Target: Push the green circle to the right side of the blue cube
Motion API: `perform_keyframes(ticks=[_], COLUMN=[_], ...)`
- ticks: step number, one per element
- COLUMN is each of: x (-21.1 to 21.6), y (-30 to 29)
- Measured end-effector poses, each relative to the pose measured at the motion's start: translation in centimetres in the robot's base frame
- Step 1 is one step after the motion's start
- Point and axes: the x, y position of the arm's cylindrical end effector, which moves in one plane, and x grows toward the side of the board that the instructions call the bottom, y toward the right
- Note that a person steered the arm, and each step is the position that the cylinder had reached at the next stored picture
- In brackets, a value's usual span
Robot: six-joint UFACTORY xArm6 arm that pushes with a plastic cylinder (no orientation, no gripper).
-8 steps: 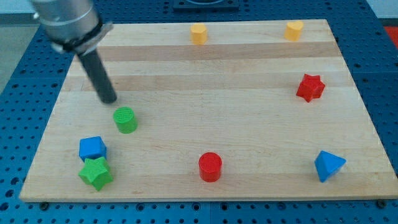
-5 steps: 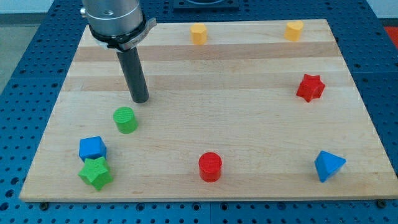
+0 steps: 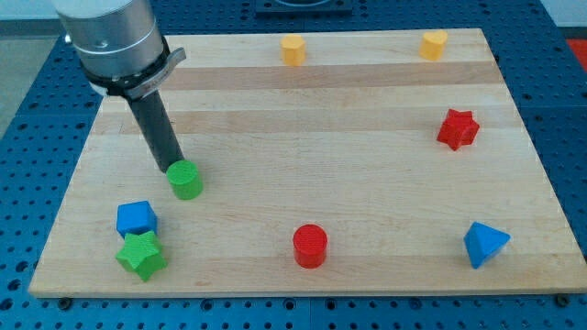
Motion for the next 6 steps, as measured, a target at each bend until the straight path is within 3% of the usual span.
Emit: perform_keyframes(ticks=[2, 3, 4, 6], x=[1.4, -0.5, 2.1, 3.6], y=[-0.1, 3.5, 7.3, 7.2])
